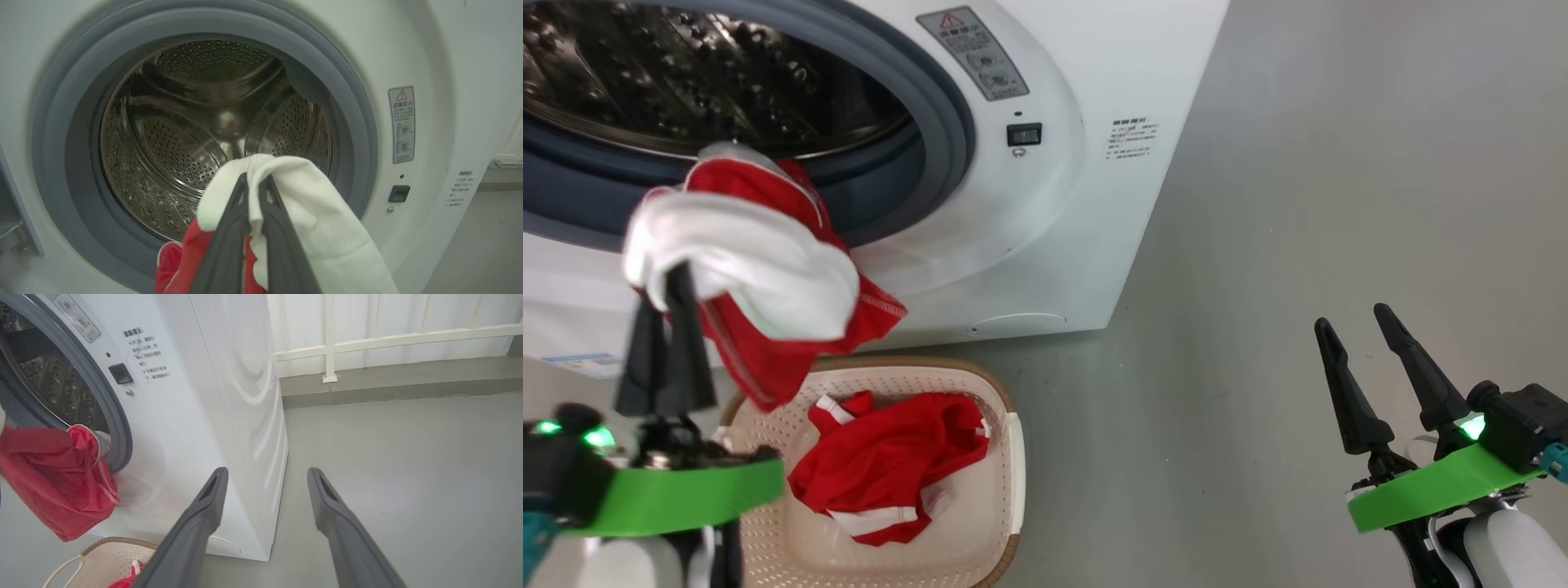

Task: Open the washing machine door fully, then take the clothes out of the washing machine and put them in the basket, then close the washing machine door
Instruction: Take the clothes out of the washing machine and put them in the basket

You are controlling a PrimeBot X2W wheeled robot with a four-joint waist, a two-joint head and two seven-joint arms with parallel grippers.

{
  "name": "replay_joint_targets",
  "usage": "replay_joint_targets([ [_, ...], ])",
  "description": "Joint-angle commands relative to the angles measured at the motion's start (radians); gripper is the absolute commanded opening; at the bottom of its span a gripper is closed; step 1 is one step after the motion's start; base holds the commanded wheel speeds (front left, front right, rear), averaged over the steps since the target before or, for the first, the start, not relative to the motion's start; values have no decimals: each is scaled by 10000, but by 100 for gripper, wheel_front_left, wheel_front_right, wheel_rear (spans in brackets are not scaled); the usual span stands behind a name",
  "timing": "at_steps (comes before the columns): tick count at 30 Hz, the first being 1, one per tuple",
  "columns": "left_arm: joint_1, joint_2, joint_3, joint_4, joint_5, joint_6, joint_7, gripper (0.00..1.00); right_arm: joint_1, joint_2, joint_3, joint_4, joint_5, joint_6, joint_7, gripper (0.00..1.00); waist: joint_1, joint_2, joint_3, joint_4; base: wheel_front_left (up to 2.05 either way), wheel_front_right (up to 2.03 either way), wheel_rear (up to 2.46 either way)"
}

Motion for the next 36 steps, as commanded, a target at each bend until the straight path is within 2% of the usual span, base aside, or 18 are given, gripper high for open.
replay_joint_targets([
  [1, 223, 179, 147, 69, -2, 129, -48, 0, -66, -171, 211, -266, -15, 63, -65, 100, 0, 0, 146, -48, 0, 0, 0],
  [7, 442, 178, -91, 1794, -120, 398, -48, 0, -258, -107, 196, -311, -23, 63, -65, 100, 0, 0, 538, -148, 0, 0, 0],
  [15, 101, 178, -68, 4006, -274, 191, -48, 0, -477, -82, 209, -333, -31, 63, -65, 100, 0, 0, 951, -250, 0, 0, 0],
  [36, -1530, 178, -551, 9688, 536, -126, -48, 0, -930, 79, 367, -379, -40, 63, -65, 100, 0, 0, 1914, -640, 0, 0, 0],
])
